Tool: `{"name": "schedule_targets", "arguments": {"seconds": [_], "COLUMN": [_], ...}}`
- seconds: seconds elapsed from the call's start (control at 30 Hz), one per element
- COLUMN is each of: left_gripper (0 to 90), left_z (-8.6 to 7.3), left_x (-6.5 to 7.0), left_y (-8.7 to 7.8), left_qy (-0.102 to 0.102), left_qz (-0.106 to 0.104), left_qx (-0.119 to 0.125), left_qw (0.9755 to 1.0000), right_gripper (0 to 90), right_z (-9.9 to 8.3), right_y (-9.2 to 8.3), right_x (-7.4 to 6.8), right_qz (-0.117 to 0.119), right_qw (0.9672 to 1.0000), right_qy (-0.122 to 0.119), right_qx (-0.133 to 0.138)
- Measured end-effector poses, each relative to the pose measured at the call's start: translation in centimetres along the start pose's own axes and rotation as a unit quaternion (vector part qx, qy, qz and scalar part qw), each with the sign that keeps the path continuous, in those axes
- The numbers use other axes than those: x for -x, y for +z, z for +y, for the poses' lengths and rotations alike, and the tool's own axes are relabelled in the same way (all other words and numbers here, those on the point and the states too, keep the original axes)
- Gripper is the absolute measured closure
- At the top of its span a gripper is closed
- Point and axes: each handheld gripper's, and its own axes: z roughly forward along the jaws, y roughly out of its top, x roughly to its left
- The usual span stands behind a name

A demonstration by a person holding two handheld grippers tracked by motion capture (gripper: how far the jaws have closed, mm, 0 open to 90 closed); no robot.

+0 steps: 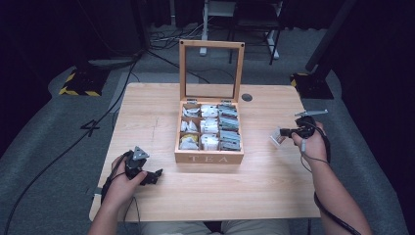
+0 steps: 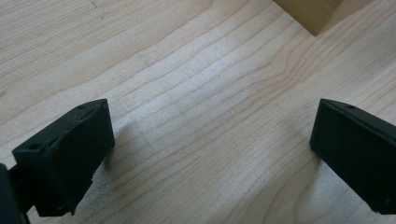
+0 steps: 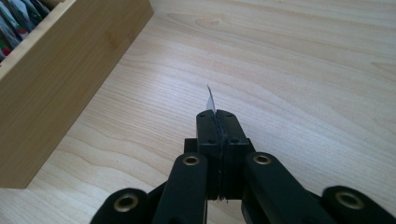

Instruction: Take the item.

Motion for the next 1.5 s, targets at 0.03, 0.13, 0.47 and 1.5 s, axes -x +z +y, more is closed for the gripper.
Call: {"name": "schedule_targets", "arguments": {"seconds": [0.03,0.13,0.47,1.5], "left_gripper": [0.3,0.3,0.3,0.7], "left_z": [0.0,0.0,0.0,-1.4], "left_x": [0.0,0.0,0.1,1.0], "left_y": [0.0,0.0,-0.1,-1.2], "left_qy": [0.0,0.0,-0.004,-0.009], "left_qz": [0.0,0.0,0.004,0.013], "left_qx": [0.0,-0.001,-0.001,0.001], "left_qw": [1.0,1.0,1.0,0.9999], "right_gripper": [90.0,89.8,81.0,45.6], "right_z": [-0.1,-0.4,-1.4,-2.1], "right_y": [0.1,0.2,0.7,-4.8], "right_x": [0.1,0.4,1.6,-3.5], "right_qz": [0.0,0.002,-0.003,0.047], "right_qw": [1.0,0.9999,0.9992,0.9932], "right_qy": [0.002,0.011,0.039,-0.048], "right_qx": [-0.001,-0.006,-0.01,0.095]}}
